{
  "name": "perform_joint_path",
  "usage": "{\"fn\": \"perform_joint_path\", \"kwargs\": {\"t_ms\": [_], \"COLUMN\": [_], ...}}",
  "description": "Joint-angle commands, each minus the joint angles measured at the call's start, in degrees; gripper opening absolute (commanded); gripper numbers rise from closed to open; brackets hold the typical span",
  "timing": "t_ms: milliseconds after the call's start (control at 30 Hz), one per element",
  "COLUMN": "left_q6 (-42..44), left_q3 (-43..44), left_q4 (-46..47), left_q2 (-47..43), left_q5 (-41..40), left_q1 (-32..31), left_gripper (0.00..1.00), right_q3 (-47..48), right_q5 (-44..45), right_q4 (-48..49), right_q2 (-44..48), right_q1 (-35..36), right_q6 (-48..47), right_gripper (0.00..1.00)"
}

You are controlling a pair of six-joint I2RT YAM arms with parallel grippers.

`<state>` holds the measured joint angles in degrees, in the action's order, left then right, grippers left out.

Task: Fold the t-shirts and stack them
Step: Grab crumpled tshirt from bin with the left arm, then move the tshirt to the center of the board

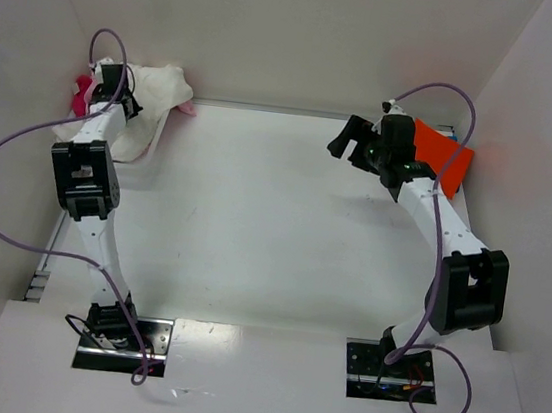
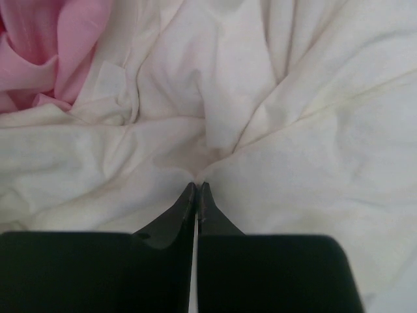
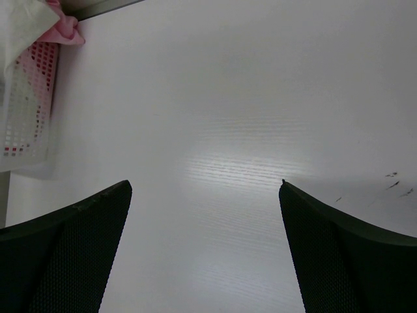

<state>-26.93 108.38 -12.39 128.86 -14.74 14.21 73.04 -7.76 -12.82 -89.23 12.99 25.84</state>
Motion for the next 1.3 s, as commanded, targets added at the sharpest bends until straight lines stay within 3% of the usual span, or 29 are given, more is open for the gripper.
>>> {"fn": "perform_joint_path", "kwargs": {"t_ms": [0, 233, 400, 500, 600, 700, 900, 1000, 1267], "left_q6": [3.51, 10.79, 15.31, 16.2, 14.54, 12.23, 8.12, 6.71, 4.6], "left_q3": [1.93, 17.89, 31.03, 32.88, 30.04, 20.42, 6.41, 1.31, -13.37], "left_q4": [1.57, -12.8, -22.33, -25.59, -26.01, -24.13, -18.66, -16.52, -14.59], "left_q2": [-12.18, -19.03, -24.23, -26.34, -27.69, -28.73, -30.51, -30.51, -29.9], "left_q5": [4.83, 16.04, 18.17, 18.48, 20.63, 19.26, 19.75, 21.23, 21.98], "left_q1": [-0.01, -7.46, -23.1, -33.92, -39.74, -42.4, -42.42, -42.42, -42.42], "left_gripper": [0.0, 0.0, 0.0, 0.0, 0.0, 0.0, 0.03, 0.0, 0.02], "right_q3": [-0.89, -0.36, -0.36, -1.03, -3.19, -7.39, -10.02, -11.08, -15.12], "right_q5": [0.38, -0.5, -0.57, 0.72, 2.39, 0.31, 2.4, 3.63, -0.58], "right_q4": [3.2, 4.73, 5.35, 5.2, 4.65, 5.52, 1.93, 0.69, -0.54], "right_q2": [3.8, 4.33, 6.44, 8.4, 12.33, 17.63, 23.63, 26.57, 26.39], "right_q1": [0.1, 0.1, 0.1, -0.18, -2.55, -5.79, -7.34, -8.16, -9.04], "right_q6": [0.35, -0.17, -0.17, 0.03, 1.93, 3.08, 3.08, 2.7, 2.55], "right_gripper": [0.99, 0.99, 0.99, 0.99, 0.99, 0.99, 0.99, 0.99, 0.99]}}
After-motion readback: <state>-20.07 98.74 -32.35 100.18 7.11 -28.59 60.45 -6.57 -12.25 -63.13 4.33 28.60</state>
